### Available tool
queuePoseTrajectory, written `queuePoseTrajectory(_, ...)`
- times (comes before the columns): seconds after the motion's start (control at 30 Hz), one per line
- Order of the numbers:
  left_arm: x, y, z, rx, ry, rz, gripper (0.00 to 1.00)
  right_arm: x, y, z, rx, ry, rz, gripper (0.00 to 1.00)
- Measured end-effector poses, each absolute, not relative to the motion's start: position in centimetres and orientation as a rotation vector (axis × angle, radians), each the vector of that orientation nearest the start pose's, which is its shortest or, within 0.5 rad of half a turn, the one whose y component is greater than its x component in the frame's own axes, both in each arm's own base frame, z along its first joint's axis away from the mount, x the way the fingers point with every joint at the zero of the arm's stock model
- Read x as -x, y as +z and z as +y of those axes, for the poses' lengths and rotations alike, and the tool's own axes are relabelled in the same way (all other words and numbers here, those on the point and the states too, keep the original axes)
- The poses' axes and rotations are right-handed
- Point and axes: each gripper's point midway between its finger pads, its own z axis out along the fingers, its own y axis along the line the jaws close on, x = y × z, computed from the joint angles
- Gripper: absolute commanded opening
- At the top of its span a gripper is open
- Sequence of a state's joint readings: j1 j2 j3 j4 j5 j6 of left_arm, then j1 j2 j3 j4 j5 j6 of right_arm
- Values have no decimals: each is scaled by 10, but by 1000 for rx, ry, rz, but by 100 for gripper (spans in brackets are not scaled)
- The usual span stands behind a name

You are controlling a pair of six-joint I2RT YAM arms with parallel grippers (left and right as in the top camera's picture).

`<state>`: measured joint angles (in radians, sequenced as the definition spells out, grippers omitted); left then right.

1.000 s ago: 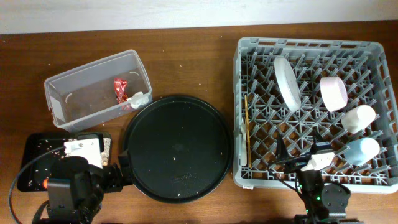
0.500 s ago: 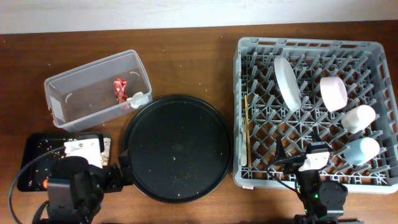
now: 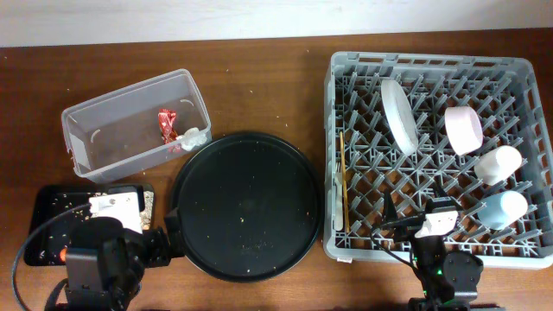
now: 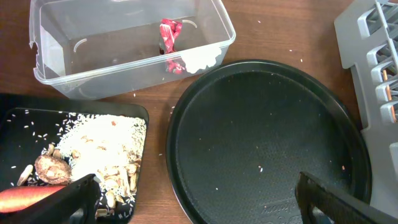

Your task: Sort waste into correct bins and load items into the dishwasher rack

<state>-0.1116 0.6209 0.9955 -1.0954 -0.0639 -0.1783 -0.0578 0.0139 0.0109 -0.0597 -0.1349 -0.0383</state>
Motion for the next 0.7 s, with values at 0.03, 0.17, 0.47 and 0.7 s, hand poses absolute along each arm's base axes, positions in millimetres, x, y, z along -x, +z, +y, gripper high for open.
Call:
queuePoseTrajectory(0.03, -196, 251, -11, 110, -77, 2288, 99, -246, 161, 9, 88, 36, 1631, 98)
queuePoseTrajectory(0.17, -196, 251, -11, 110, -77, 2288, 99, -246, 161, 9, 88, 36, 1631, 98)
queuePoseTrajectory(0.47, -195, 250, -11, 110, -76, 2289, 99, -246, 161, 9, 88, 36, 1631, 98)
queuePoseTrajectory(0.7, -192, 225, 2, 170, -34, 2227, 99, -246, 161, 8, 85, 34, 1631, 98)
